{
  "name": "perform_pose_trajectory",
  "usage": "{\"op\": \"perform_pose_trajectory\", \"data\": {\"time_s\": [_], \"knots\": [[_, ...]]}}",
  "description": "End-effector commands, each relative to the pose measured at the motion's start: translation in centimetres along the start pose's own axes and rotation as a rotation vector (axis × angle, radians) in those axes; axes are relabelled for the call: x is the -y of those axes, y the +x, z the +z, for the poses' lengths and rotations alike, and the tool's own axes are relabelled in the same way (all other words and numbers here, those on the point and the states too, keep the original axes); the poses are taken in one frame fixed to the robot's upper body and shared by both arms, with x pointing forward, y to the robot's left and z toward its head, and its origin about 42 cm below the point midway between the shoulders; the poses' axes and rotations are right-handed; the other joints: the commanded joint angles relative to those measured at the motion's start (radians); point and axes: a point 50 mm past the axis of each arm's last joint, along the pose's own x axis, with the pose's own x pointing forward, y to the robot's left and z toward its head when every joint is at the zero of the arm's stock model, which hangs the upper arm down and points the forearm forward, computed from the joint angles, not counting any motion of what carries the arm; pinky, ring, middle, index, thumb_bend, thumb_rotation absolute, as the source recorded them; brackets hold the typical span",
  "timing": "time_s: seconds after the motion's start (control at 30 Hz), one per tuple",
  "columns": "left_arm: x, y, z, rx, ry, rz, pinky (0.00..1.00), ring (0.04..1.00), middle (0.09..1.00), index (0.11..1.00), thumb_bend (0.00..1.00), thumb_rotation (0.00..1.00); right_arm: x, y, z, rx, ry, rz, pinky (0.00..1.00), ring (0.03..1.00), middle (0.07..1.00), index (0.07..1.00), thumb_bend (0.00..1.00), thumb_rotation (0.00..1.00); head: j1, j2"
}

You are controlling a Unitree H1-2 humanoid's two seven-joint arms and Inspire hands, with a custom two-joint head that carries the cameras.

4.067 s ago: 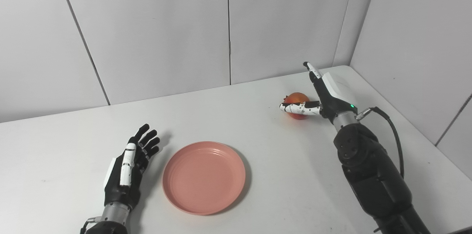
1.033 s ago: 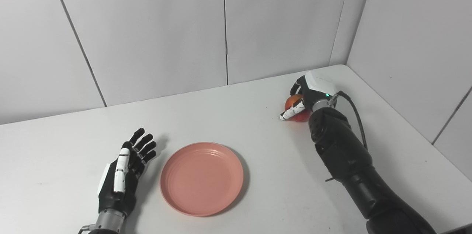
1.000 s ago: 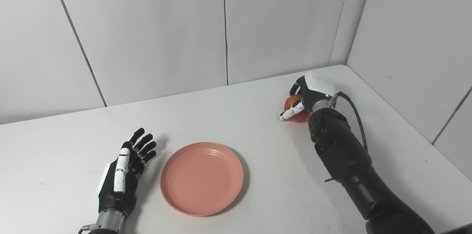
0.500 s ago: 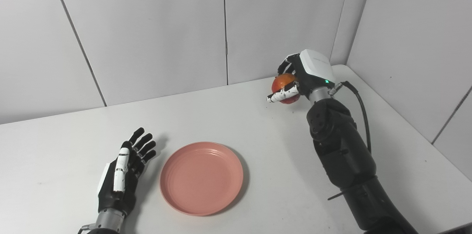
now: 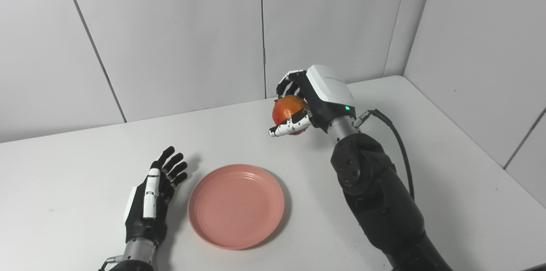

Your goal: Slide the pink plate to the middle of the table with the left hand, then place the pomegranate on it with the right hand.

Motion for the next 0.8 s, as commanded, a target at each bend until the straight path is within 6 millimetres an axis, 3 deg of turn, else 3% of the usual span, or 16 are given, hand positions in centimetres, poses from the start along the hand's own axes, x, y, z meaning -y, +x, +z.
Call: {"op": "perform_pose_trajectory", "data": {"time_s": [0.0, 0.33, 0.77], "knots": [[0.9, 0.1, -0.2, -0.038, -0.007, 0.008, 0.84, 0.848, 0.860, 0.850, 0.41, 1.00, 0.9, 0.2, 2.2, 0.096, -0.007, -0.050, 0.24, 0.328, 0.413, 0.529, 0.52, 0.00, 0.023, 0.006], [2.2, 0.7, 0.0, -0.024, 0.008, 0.020, 0.84, 0.847, 0.860, 0.848, 0.42, 1.00, -2.6, -1.2, 4.8, 0.193, 0.020, 0.047, 0.25, 0.339, 0.419, 0.527, 0.52, 0.00, 0.113, 0.024], [3.9, 1.3, 0.5, -0.003, 0.026, 0.042, 0.83, 0.849, 0.864, 0.850, 0.39, 1.00, -6.1, -1.5, 5.7, 0.241, 0.011, 0.179, 0.25, 0.347, 0.421, 0.525, 0.52, 0.00, 0.220, 0.065]]}}
